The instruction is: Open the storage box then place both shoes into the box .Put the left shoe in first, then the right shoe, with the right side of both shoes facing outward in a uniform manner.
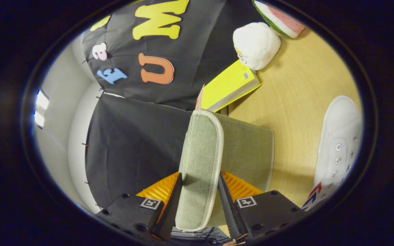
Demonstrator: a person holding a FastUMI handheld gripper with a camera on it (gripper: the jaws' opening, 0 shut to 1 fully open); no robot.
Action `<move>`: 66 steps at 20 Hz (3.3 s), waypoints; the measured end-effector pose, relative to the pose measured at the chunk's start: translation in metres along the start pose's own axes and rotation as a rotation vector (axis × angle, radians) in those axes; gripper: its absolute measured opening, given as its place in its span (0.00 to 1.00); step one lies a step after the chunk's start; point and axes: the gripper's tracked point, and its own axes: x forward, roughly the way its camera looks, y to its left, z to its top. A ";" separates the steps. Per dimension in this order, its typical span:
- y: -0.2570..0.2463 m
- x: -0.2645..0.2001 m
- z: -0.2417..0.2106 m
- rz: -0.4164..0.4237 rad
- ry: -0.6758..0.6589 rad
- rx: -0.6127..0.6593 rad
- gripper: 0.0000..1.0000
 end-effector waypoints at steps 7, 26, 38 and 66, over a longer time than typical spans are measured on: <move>0.008 -0.003 -0.001 -0.017 -0.010 -0.014 0.37; 0.121 -0.018 0.008 -0.097 -0.139 -0.029 0.06; 0.233 0.050 -0.013 -0.275 -0.216 -0.068 0.07; 0.185 0.033 -0.039 -0.673 -0.201 -0.484 1.00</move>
